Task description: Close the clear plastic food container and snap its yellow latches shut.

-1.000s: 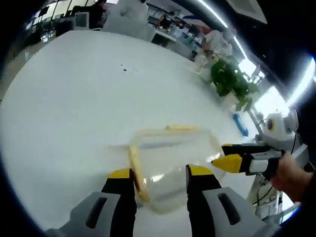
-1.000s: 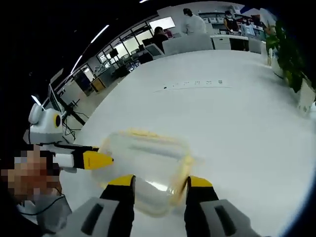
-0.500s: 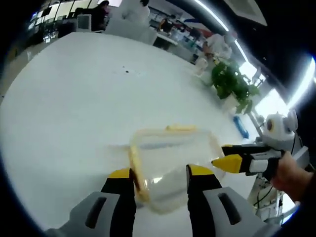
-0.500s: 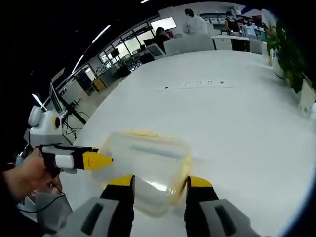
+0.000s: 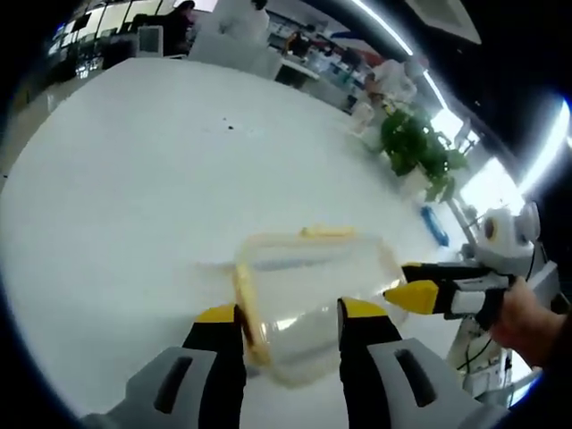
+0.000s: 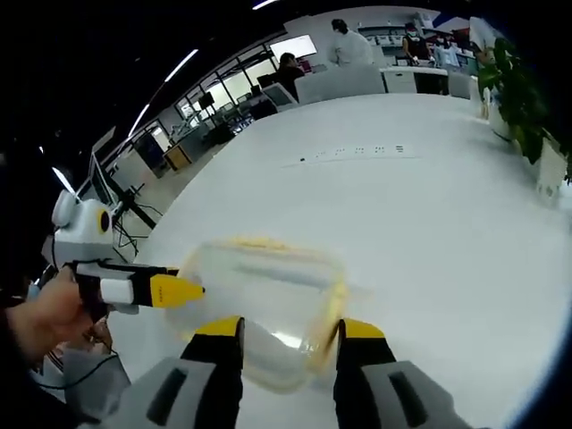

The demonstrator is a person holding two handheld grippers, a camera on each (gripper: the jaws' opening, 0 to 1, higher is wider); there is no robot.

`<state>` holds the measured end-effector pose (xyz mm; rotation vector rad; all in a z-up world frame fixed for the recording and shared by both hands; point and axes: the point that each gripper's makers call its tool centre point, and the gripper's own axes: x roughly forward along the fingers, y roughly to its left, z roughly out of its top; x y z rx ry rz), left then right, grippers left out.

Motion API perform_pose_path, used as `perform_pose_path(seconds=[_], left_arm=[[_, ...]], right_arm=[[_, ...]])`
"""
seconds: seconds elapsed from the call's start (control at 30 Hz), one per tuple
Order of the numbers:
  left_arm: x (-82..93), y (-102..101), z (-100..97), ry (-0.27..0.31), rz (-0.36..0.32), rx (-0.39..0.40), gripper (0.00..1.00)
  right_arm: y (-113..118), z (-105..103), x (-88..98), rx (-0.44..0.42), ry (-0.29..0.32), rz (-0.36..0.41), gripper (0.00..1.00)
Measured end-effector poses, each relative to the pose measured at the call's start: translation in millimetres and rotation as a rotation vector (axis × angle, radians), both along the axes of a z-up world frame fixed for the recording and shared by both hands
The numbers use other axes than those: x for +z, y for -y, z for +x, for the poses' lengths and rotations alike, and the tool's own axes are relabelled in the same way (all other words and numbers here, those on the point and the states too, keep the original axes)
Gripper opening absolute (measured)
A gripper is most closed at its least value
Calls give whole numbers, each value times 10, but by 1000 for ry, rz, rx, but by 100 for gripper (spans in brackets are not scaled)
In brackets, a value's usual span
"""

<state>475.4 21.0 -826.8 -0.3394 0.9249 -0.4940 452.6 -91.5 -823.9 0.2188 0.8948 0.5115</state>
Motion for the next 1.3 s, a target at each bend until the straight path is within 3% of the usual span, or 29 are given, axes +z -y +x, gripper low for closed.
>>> perform_pose_path(seconds=[1.3], left_arm=[[0,-898,-265,-15,11,36,39]], right_arm=[[-885,-131,-12,40,10,8,38]])
